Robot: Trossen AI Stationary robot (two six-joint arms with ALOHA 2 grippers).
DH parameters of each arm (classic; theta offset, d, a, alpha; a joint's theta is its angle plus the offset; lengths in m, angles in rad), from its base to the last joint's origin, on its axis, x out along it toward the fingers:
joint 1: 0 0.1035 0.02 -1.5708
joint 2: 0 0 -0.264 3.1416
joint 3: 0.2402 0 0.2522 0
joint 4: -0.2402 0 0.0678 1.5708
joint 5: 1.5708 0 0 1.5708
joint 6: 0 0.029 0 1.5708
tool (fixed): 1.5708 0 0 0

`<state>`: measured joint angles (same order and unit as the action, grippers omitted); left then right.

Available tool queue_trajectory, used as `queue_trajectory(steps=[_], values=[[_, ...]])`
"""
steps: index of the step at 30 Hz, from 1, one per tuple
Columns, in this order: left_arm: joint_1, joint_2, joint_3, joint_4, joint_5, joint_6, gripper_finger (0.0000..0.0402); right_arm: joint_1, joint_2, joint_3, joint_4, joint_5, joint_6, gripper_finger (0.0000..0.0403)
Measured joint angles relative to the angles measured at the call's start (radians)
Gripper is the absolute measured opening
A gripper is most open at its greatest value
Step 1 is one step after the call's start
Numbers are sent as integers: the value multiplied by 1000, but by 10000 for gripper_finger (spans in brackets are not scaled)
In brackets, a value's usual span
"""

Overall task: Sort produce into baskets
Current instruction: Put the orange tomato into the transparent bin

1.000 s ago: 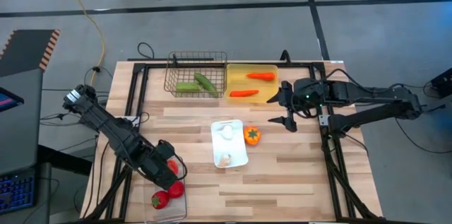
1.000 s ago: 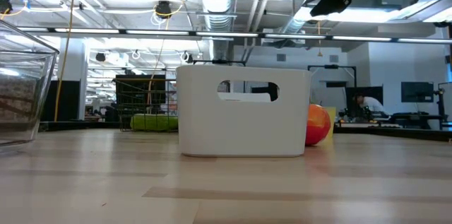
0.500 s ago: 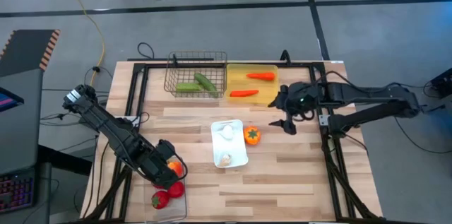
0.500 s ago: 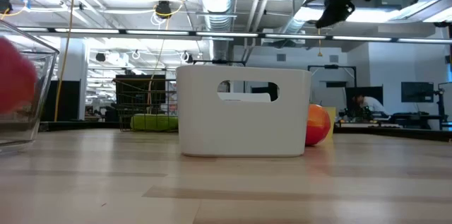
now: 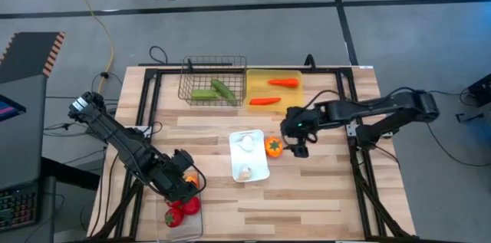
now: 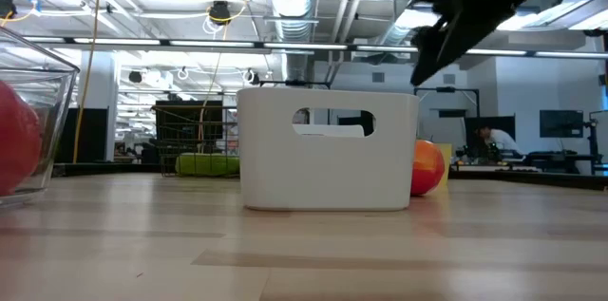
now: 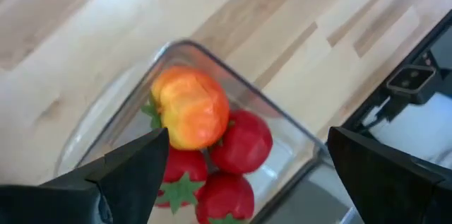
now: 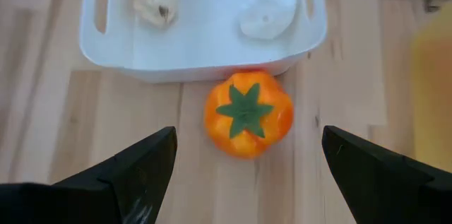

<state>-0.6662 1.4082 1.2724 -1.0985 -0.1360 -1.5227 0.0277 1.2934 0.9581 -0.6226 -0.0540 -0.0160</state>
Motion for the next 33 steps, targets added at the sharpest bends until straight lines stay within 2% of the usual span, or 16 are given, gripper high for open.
queue_trajectory(steps=[7,14,26,33], values=[[0,0,0,0,-67,0,371,1,166,0,108,1,-43,381],[0,0,0,-1,-86,0,371,5,293,0,136,8,-91,381],[1,0,0,-1,-116,30,371,5,375,5,200,12,-90,380],[1,0,0,-1,-166,30,371,5,370,3,193,11,-89,339]])
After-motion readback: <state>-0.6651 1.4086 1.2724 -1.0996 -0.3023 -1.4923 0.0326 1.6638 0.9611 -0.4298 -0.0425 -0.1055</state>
